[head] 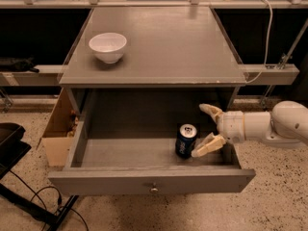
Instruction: Pick pepsi can from top drawer and place on counter
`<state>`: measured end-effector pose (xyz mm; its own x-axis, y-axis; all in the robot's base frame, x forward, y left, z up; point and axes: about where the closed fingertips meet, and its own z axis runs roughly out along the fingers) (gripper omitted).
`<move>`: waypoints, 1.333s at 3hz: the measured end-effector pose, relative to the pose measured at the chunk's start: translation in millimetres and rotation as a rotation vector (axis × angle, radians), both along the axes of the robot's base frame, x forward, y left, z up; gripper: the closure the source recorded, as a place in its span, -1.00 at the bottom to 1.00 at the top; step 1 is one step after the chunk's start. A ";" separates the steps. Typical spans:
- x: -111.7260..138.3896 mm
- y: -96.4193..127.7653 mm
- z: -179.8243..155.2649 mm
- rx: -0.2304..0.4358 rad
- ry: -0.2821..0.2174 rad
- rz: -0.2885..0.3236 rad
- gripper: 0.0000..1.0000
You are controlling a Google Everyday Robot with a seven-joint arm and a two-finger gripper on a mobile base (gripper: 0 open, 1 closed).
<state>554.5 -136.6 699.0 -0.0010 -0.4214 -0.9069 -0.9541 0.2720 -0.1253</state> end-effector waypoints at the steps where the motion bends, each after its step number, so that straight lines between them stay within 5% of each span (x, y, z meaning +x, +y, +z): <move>1: -0.5 13.3 -18.9 0.002 0.030 0.013 -1.00; 2: -4.1 28.1 -37.8 0.012 0.073 0.027 -0.55; 4: -4.1 28.9 -36.7 0.009 0.073 0.028 0.38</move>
Offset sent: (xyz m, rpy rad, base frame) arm -0.0089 0.0410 -0.0605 0.0227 0.1269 0.0329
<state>550.4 -107.7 662.3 -0.0562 -0.4137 -0.9087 -0.9678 0.2463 -0.0523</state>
